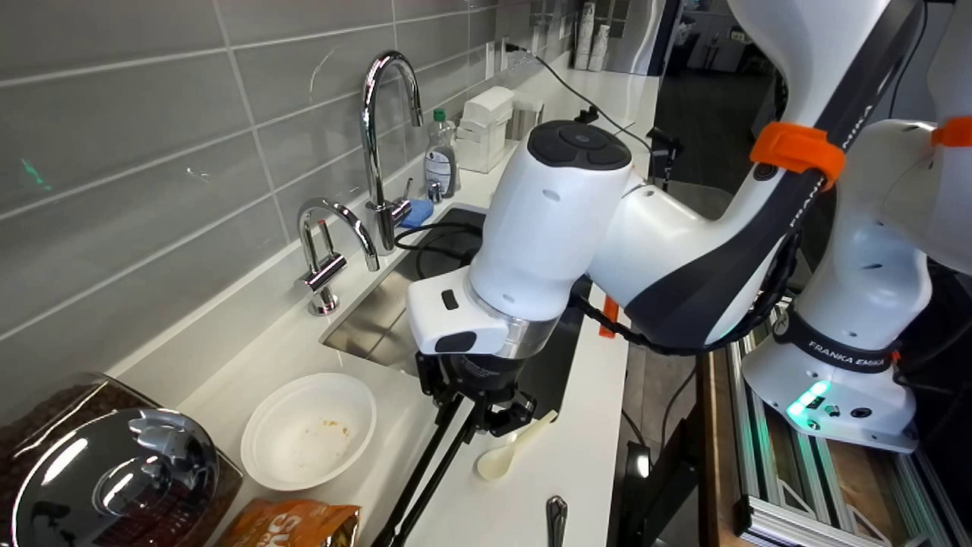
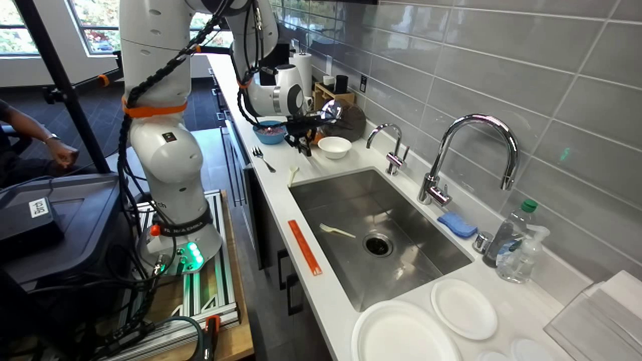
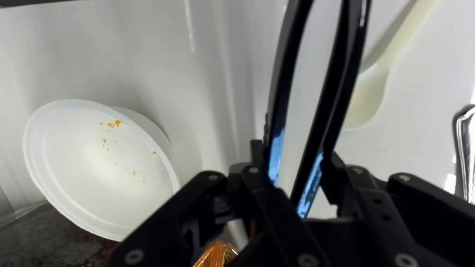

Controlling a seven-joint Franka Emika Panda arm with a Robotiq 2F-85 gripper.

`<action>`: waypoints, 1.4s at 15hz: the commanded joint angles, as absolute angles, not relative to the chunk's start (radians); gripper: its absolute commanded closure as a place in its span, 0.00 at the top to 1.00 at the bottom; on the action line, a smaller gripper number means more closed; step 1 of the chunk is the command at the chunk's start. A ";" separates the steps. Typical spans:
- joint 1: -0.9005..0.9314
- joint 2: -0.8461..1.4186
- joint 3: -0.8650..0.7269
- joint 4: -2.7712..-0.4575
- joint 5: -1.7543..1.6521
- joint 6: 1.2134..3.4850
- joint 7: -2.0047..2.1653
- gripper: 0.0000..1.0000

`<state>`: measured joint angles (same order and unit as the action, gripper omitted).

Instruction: Pick up the cooking object from the counter and pick up some of the contents from the bowl and pour them in the other bowl

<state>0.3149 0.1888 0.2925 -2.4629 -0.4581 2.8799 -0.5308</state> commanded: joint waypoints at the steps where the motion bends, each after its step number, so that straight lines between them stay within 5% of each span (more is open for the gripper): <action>1: 0.300 0.135 0.302 -2.515 -0.458 2.912 -0.512 0.33; 21: 0.364 0.024 0.373 -2.508 -0.479 2.902 -0.539 0.39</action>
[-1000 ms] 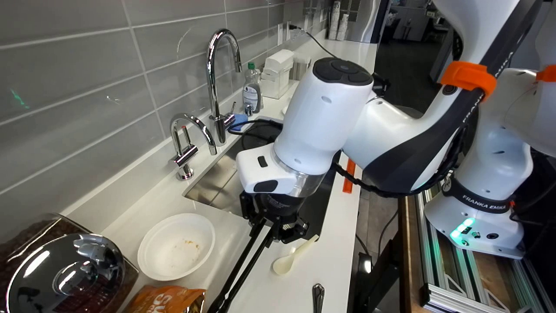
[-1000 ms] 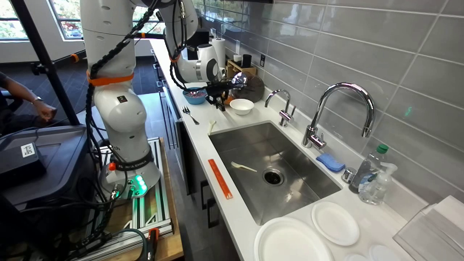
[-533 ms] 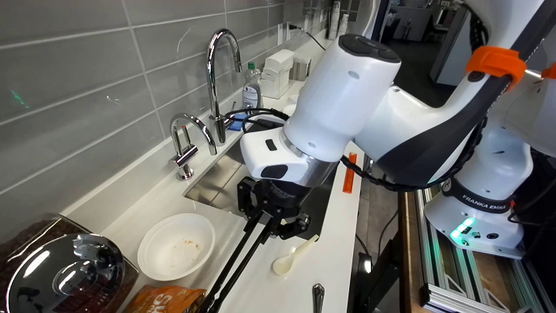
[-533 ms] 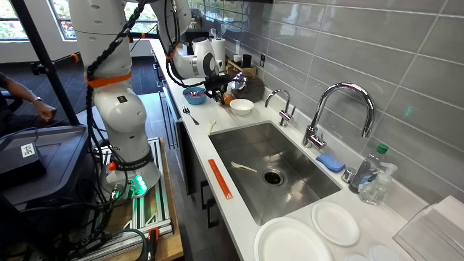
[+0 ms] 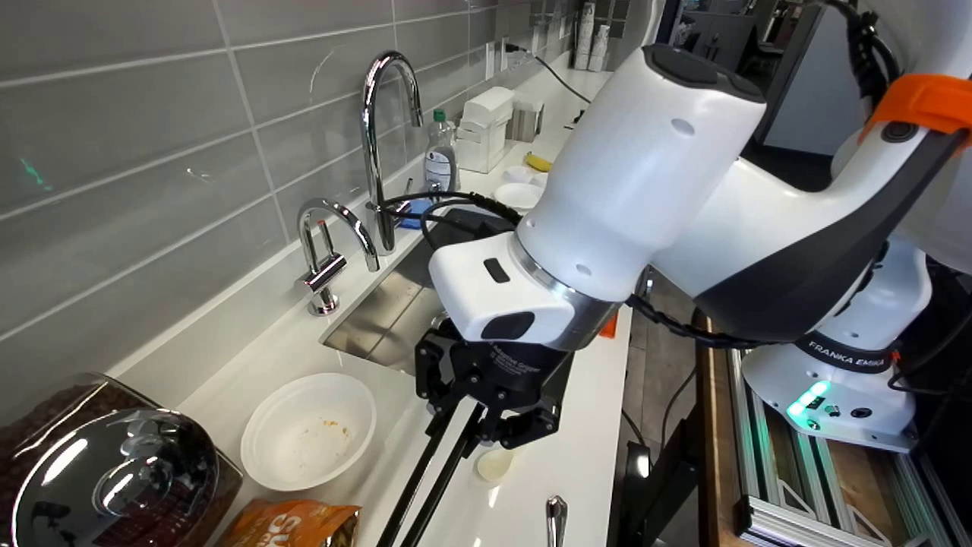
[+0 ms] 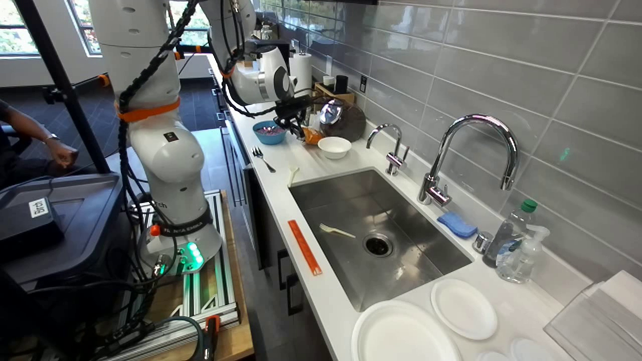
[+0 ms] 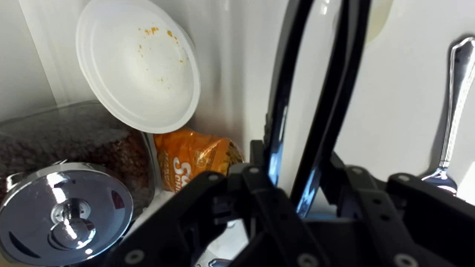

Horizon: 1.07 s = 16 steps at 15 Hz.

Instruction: Pick up the cooking object from the counter and pick up some of the contents from the bowl and pour them in the other bowl

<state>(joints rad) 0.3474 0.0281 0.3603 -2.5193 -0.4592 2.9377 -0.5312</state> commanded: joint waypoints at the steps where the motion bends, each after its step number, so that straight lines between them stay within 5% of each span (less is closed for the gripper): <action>1: 0.369 0.025 0.379 -2.504 -0.480 2.897 -0.542 0.39; 12: 0.412 0.072 0.420 -2.403 -0.484 2.686 -0.643 0.45; 13: 0.413 0.076 0.421 -2.392 -0.485 2.672 -0.648 0.55; 16: 0.418 0.085 0.423 -2.367 -0.493 2.648 -0.658 0.45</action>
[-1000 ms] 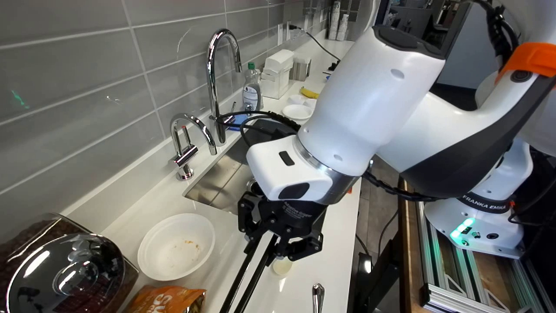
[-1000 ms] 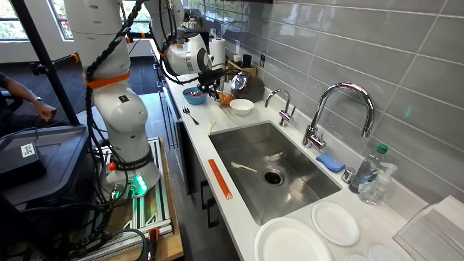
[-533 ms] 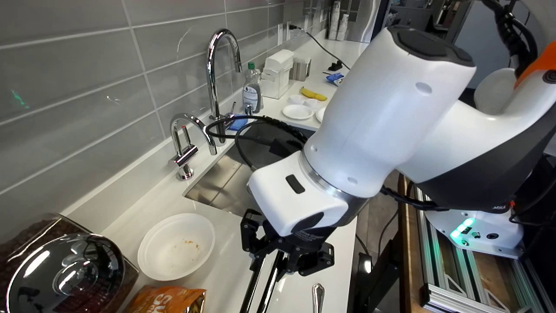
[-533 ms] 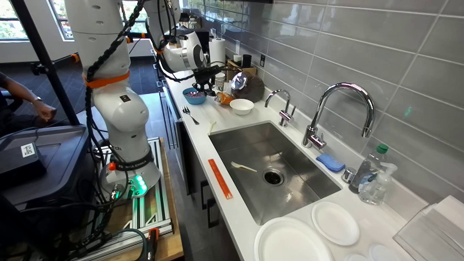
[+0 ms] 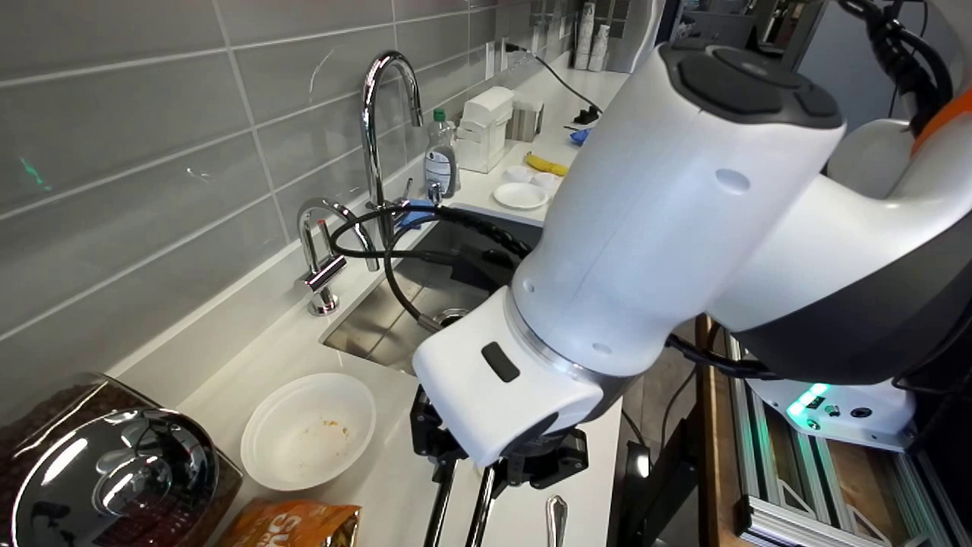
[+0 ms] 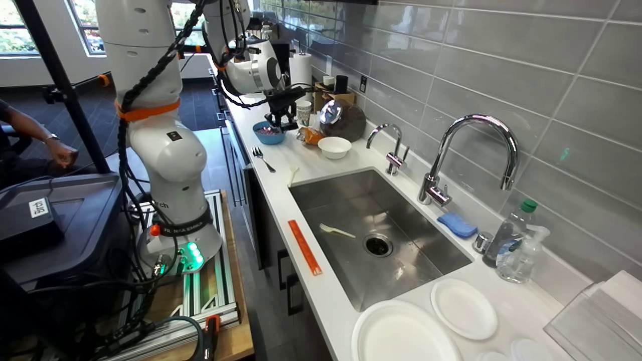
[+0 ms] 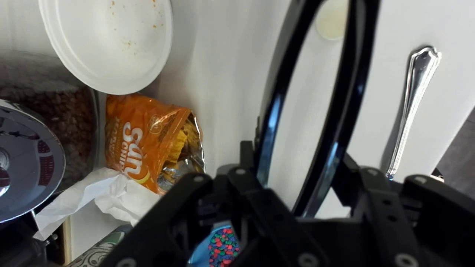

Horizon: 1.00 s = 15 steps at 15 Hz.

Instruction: Pick up the cooking object from the counter and pick up some of the contents from the bowl and pour them in the other bowl

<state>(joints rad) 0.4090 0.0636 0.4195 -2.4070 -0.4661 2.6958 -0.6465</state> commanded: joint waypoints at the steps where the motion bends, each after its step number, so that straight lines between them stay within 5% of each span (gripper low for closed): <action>1: 0.419 0.088 0.423 -2.361 -0.495 2.643 -0.660 0.41; 6: 0.429 0.112 0.426 -2.326 -0.512 2.622 -0.664 0.37; 15: 0.450 0.154 0.436 -2.280 -0.521 2.587 -0.700 0.65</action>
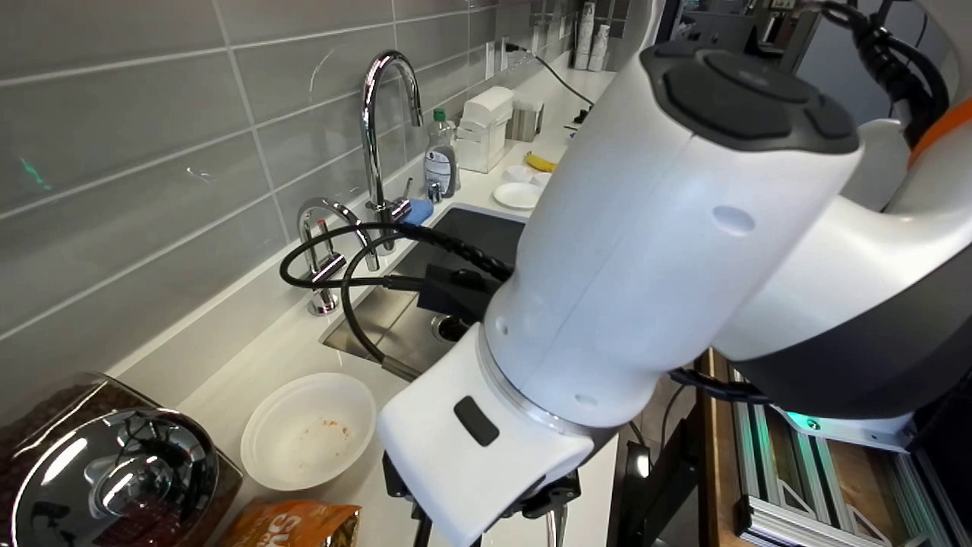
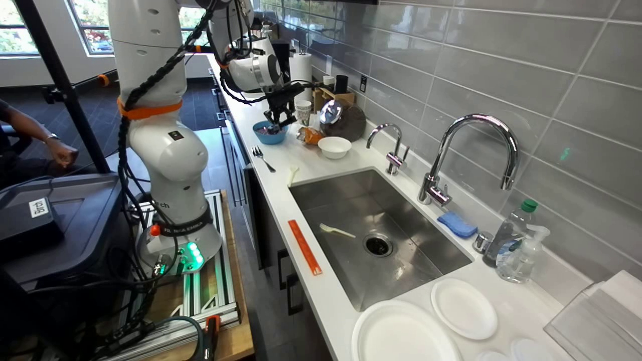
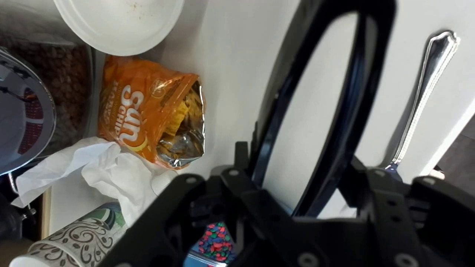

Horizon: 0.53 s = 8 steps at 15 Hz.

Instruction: Pick up the cooking object from the counter and pick up some of the contents from the bowl and pour them in the other bowl

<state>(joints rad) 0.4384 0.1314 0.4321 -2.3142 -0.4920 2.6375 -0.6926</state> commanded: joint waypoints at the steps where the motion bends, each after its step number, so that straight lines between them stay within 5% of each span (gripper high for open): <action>1: 0.452 0.159 0.437 -2.274 -0.523 2.579 -0.701 0.62; 8: 0.462 0.181 0.438 -2.240 -0.533 2.541 -0.717 0.62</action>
<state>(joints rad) 0.4523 0.1577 0.4355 -2.2723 -0.5035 2.5876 -0.7093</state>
